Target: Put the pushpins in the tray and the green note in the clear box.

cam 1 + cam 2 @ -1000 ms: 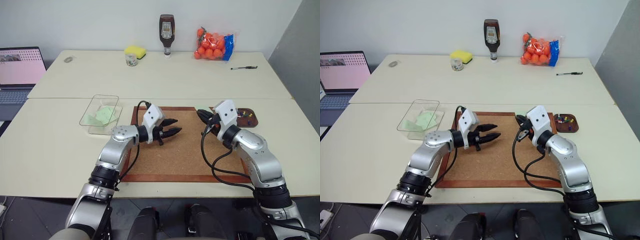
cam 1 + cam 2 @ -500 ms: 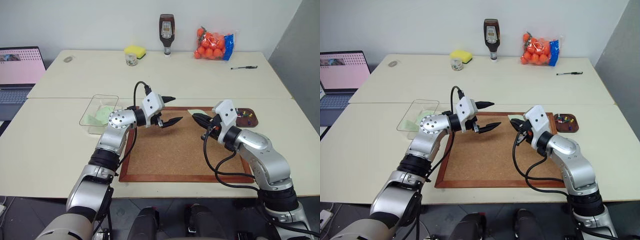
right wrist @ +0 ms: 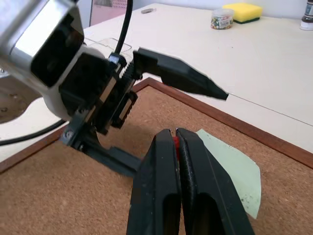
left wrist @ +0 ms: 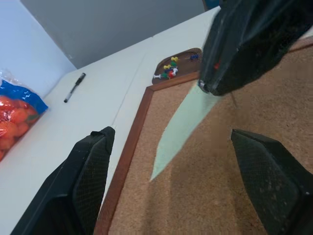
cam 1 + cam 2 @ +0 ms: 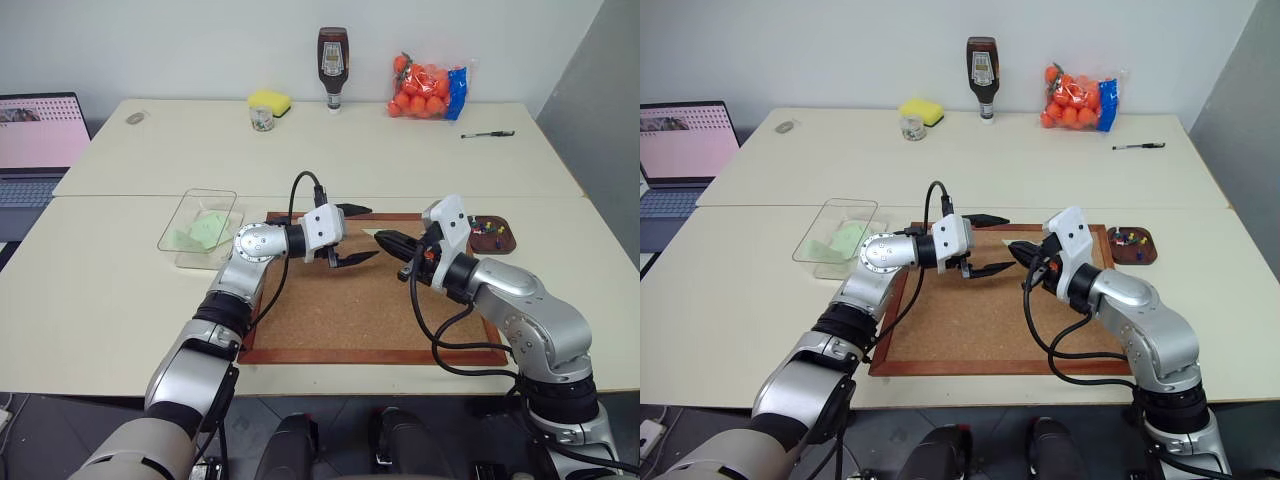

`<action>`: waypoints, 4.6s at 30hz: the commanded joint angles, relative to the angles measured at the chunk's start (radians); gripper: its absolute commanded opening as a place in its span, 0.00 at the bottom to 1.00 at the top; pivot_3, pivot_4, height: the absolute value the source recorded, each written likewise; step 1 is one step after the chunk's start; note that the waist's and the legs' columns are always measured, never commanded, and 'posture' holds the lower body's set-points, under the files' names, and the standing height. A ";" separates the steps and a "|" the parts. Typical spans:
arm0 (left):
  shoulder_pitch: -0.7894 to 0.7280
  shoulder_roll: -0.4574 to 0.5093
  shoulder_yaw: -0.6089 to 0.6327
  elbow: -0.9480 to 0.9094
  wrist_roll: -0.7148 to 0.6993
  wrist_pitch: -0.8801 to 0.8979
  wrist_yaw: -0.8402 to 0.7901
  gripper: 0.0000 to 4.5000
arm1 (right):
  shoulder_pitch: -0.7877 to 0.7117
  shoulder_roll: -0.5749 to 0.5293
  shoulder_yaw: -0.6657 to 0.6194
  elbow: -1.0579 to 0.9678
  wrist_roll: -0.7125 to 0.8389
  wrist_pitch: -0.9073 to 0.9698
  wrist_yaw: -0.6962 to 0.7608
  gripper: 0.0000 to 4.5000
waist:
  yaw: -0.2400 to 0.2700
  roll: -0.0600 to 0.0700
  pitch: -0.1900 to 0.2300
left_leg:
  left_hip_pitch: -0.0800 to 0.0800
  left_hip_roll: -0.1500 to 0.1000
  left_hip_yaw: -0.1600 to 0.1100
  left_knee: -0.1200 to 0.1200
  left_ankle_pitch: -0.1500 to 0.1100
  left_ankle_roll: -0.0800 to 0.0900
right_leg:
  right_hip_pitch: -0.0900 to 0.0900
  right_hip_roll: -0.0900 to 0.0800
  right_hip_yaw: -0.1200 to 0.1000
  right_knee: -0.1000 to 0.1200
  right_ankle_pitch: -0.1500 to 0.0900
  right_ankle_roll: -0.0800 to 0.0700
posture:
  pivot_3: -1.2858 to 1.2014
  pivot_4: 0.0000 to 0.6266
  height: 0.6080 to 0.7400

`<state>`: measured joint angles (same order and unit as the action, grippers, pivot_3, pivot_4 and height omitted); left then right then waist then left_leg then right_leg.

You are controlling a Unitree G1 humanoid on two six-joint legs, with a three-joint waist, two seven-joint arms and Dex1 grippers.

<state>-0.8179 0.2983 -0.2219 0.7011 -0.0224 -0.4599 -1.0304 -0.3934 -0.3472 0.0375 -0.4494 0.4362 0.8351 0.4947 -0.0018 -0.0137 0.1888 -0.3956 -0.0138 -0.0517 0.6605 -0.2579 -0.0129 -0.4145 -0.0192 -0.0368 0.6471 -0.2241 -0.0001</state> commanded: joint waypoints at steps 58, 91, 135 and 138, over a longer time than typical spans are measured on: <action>0.087 0.037 0.016 -0.136 0.039 -0.010 0.111 0.01 | 0.076 -0.169 -0.216 0.139 -0.076 -0.067 -0.205 0.00 | 0.000 0.000 0.000 | 0.000 0.000 0.001 0.002 0.000 0.000 | 0.000 0.000 0.001 0.002 0.001 0.000 | 0.52 0.24 1.00; 0.171 0.050 0.009 -0.380 0.026 0.201 0.154 0.00 | -0.158 -0.111 -0.205 0.732 -0.277 -0.442 -0.240 0.73 | -0.002 0.000 0.000 | 0.007 0.003 0.016 0.001 0.000 0.000 | 0.000 0.003 0.015 0.004 0.004 -0.001 | 0.52 0.24 1.00; 0.194 0.402 0.450 -0.568 -0.115 1.447 0.559 0.04 | -0.345 0.004 0.240 0.404 -0.148 -0.375 0.395 0.88 | -0.023 -0.010 0.003 | 0.009 0.006 0.022 0.001 0.000 0.000 | -0.007 0.004 0.025 0.010 0.006 0.001 | 0.52 0.24 1.00; 0.181 0.420 0.430 -0.541 -0.106 1.423 0.552 0.15 | -0.337 0.001 0.244 0.391 -0.148 -0.367 0.403 0.88 | -0.025 -0.010 0.003 | 0.010 0.006 0.022 0.001 0.000 0.000 | -0.007 0.005 0.025 0.011 0.006 0.001 | 0.52 0.24 1.00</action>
<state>-0.6131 0.6893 0.2171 0.1637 -0.1332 0.9908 -0.4732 -0.7268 -0.3454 0.2802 -0.0157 0.2881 0.4724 0.8863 -0.0266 -0.0236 0.1920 -0.3850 -0.0075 -0.0293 0.6615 -0.2582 -0.0132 -0.4219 -0.0146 -0.0114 0.6586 -0.2177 0.0010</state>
